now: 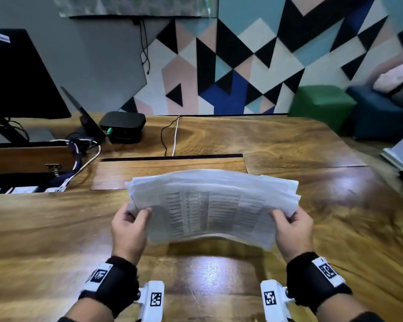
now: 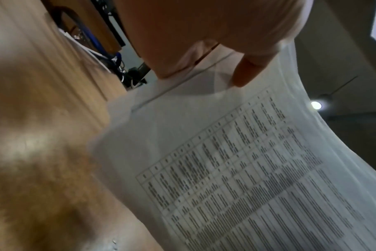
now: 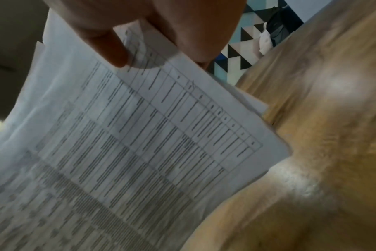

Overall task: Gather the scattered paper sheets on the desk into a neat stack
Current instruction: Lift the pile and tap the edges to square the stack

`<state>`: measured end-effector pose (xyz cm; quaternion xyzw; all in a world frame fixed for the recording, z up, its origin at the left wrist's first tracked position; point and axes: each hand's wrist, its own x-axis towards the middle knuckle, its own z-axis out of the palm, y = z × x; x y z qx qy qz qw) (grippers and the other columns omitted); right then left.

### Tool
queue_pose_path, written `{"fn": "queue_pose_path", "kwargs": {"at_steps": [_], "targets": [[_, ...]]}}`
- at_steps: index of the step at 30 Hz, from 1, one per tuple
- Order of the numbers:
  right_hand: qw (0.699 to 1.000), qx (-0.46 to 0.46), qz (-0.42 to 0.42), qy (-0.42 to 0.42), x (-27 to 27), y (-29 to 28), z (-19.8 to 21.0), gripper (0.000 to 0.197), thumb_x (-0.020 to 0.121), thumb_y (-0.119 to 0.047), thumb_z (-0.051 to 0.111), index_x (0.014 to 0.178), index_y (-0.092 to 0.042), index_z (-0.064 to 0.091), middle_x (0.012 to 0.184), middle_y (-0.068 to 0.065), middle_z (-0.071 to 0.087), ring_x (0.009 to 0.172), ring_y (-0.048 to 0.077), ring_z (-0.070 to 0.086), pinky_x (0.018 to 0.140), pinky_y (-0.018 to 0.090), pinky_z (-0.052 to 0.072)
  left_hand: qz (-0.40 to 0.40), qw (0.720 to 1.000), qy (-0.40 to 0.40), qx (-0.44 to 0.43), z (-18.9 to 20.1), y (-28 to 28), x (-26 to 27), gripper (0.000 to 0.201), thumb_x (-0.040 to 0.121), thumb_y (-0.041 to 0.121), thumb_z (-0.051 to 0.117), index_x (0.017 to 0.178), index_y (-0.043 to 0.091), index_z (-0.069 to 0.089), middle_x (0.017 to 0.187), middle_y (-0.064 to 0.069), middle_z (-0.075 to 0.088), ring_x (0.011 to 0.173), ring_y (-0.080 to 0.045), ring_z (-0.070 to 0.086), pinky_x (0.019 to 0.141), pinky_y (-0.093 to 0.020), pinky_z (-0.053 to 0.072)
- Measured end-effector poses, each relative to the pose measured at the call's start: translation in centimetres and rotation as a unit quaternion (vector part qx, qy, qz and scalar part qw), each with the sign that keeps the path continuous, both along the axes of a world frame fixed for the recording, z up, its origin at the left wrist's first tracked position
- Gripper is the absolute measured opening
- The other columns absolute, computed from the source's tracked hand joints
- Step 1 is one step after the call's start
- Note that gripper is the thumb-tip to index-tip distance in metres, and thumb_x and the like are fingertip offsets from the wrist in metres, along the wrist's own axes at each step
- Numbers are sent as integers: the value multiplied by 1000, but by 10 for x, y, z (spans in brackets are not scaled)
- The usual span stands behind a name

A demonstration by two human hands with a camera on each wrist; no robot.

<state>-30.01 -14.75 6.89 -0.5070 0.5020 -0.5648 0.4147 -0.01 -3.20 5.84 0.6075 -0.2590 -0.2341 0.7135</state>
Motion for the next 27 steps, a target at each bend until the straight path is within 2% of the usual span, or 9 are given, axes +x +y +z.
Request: {"fn": "queue_pose_path", "kwargs": {"at_steps": [2,5,8,10,13,15,18,22,27], "targets": [[999,19,29,-1,-2,3,-6,25,77,6,60,77,-18,66,64,-20,71,59,-11,59,62,10,49,-3,1000,5,30,-10,4,1,23,87,-14,55,103,2,60,84,-5,67,72,-4,64,61,-9,52],[995,84,25,40,7,11,-22,20,81,6,63,79,-14,67,65,-13,68,55,-17,58,68,21,49,10,994,35,99,-34,3,-13,23,87,-14,56,105,0,62,94,-16,69,92,-25,64,63,-9,54],[995,91,14,32,15,11,-17,17,83,14,58,86,0,66,59,-17,65,47,-20,53,54,3,45,3,996,21,90,-31,-1,-19,25,88,-13,58,88,12,64,86,-9,71,81,-18,67,60,-10,55],[997,67,17,22,15,6,-2,19,83,15,57,82,-2,65,46,-21,63,45,-18,52,49,-1,41,-14,999,2,53,-15,-1,-15,28,88,-13,58,89,14,65,80,2,75,72,-5,69,64,-13,57],[1000,26,9,6,11,-2,14,25,83,14,58,74,-8,65,47,-19,62,47,-16,52,51,0,42,-37,999,-14,-13,8,0,-5,23,88,-10,60,103,6,65,83,10,78,76,-1,70,73,-16,58],[1000,15,7,10,9,-5,10,33,83,12,59,65,-15,63,48,-19,62,48,-11,51,50,3,42,-71,997,24,-11,6,2,-1,27,85,-1,67,112,4,64,95,4,78,86,-9,72,79,-23,60],[993,91,56,46,7,2,-14,32,84,10,62,66,-16,63,49,-21,65,45,-10,54,47,5,43,-141,979,75,125,-33,9,5,59,59,19,92,110,1,67,105,-16,76,84,-17,75,71,-27,62],[971,169,100,134,-3,13,-43,21,83,7,66,71,-10,63,50,-11,61,47,-8,53,44,4,41,-151,961,55,226,-69,17,2,26,80,-7,72,105,-12,67,106,-30,71,64,-9,73,57,-21,58],[966,180,120,139,-8,9,-37,26,83,5,67,68,-16,62,66,-6,65,64,9,58,48,6,46,-143,965,46,214,-70,15,3,10,86,-4,67,92,3,72,91,-11,79,86,-30,73,67,-27,60]]}}
